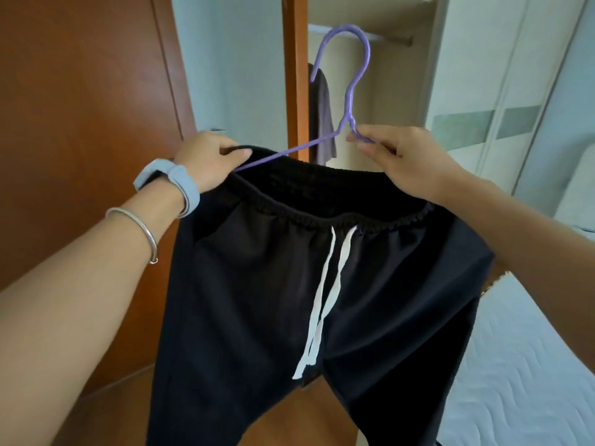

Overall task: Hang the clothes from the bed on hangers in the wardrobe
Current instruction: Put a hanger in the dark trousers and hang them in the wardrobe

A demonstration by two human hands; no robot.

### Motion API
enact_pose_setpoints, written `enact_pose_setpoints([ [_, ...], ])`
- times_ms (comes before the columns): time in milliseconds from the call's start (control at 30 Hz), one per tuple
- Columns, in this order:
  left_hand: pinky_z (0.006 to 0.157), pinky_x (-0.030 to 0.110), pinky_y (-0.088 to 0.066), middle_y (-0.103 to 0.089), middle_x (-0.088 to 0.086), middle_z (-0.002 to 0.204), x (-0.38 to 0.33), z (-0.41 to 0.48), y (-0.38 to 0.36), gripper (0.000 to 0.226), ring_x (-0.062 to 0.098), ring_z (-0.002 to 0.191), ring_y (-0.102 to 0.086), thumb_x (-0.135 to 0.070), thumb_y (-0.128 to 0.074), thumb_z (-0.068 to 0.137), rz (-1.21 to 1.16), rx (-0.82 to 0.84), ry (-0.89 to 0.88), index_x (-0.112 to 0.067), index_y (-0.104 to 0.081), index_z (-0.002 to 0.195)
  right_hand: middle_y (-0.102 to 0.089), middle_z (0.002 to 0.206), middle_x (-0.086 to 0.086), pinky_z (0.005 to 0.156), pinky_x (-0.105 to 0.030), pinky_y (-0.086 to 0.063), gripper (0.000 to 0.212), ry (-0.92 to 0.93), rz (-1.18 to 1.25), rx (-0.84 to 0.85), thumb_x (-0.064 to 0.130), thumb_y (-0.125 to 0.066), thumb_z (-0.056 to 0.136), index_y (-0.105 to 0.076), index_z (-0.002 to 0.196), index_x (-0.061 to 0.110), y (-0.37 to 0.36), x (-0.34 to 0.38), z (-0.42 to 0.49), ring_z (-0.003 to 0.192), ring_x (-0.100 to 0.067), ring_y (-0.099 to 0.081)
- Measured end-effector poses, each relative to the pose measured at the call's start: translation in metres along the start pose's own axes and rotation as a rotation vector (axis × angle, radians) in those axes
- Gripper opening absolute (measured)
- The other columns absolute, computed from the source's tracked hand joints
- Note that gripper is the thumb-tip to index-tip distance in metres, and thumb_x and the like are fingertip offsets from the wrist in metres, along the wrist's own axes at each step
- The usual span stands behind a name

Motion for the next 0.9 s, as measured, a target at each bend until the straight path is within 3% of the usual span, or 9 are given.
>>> enact_pose_setpoints([
  [133, 0.065, 0.020, -0.028, -0.068, 0.014, 0.106, -0.013, 0.045, -0.044, 0.034, 0.026, 0.101, -0.057, -0.025, -0.041, 0.095, -0.112, 0.039, -0.105, -0.010, -0.072, 0.099, -0.049, 0.051, 0.033, 0.071, -0.028, -0.035, 0.028, -0.080, -0.021, -0.038, 0.028, -0.044, 0.095, -0.061, 0.116, 0.034, -0.009, -0.038, 0.025, 0.056, -0.010, -0.040],
  [267, 0.058, 0.023, -0.032, -0.065, 0.007, 0.083, -0.028, 0.086, -0.089, 0.033, 0.020, 0.082, -0.055, -0.035, -0.048, 0.091, -0.186, 0.096, -0.235, -0.010, -0.070, 0.085, -0.048, 0.047, 0.023, 0.062, -0.029, -0.032, 0.027, -0.139, -0.025, -0.073, 0.030, -0.046, 0.094, -0.062, 0.116, 0.036, -0.013, -0.090, 0.055, 0.052, -0.010, -0.034],
  [433, 0.076, 0.005, -0.040, -0.069, 0.000, 0.098, -0.071, 0.152, -0.149, 0.024, 0.010, 0.092, -0.061, -0.028, -0.056, 0.088, -0.388, 0.208, -0.375, -0.015, -0.068, 0.103, -0.051, 0.040, 0.025, 0.054, -0.021, -0.030, 0.022, -0.266, -0.015, -0.059, 0.033, -0.052, 0.091, -0.066, 0.108, 0.033, -0.011, -0.146, 0.091, 0.050, -0.009, -0.038],
  [533, 0.094, 0.027, -0.045, -0.067, -0.003, 0.095, -0.104, 0.185, -0.191, 0.025, 0.016, 0.100, -0.062, -0.026, -0.052, 0.091, -0.554, 0.301, -0.410, -0.016, -0.065, 0.110, -0.055, 0.047, 0.008, 0.063, -0.027, -0.039, 0.010, -0.369, -0.064, -0.095, 0.035, -0.056, 0.087, -0.065, 0.083, 0.036, -0.011, -0.181, 0.107, 0.050, -0.007, -0.050],
  [600, 0.096, 0.029, -0.044, -0.063, -0.005, 0.089, -0.126, 0.202, -0.214, 0.025, 0.015, 0.097, -0.061, -0.024, -0.051, 0.091, -0.685, 0.327, -0.422, -0.013, -0.066, 0.109, -0.058, 0.050, 0.007, 0.066, -0.030, -0.044, 0.012, -0.427, -0.098, -0.114, 0.035, -0.059, 0.085, -0.062, 0.074, 0.032, -0.011, -0.204, 0.115, 0.045, 0.000, -0.052],
  [767, 0.089, 0.034, -0.049, -0.064, 0.002, 0.077, -0.174, 0.258, -0.267, 0.018, 0.013, 0.078, -0.059, -0.028, -0.054, 0.090, -1.026, 0.333, -0.393, -0.015, -0.066, 0.084, -0.062, 0.054, 0.007, 0.069, -0.032, -0.049, 0.011, -0.521, -0.183, -0.148, 0.033, -0.058, 0.085, -0.061, 0.075, 0.031, -0.015, -0.256, 0.146, 0.052, -0.007, -0.052],
  [867, 0.070, 0.012, -0.046, -0.059, -0.005, 0.062, -0.183, 0.300, -0.294, 0.018, -0.002, 0.056, -0.055, -0.024, -0.057, 0.088, -1.072, 0.222, -0.339, -0.012, -0.064, 0.077, -0.064, 0.059, 0.008, 0.064, -0.030, -0.045, 0.009, -0.562, -0.208, -0.180, 0.032, -0.058, 0.086, -0.061, 0.077, 0.030, -0.019, -0.279, 0.176, 0.053, -0.008, -0.053],
  [900, 0.065, 0.011, -0.044, -0.058, -0.008, 0.059, -0.184, 0.314, -0.302, 0.018, -0.001, 0.054, -0.055, -0.024, -0.058, 0.087, -1.072, 0.190, -0.329, -0.012, -0.063, 0.075, -0.065, 0.061, 0.008, 0.065, -0.030, -0.046, 0.008, -0.571, -0.222, -0.194, 0.031, -0.059, 0.086, -0.062, 0.078, 0.029, -0.021, -0.286, 0.188, 0.054, -0.007, -0.053],
])
Point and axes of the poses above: each hand's wrist, its own z-axis towards the middle knuckle, its own y-axis out of the back of the hand, x = y × z, the point moved 6 cm from there along z, towards the middle knuckle
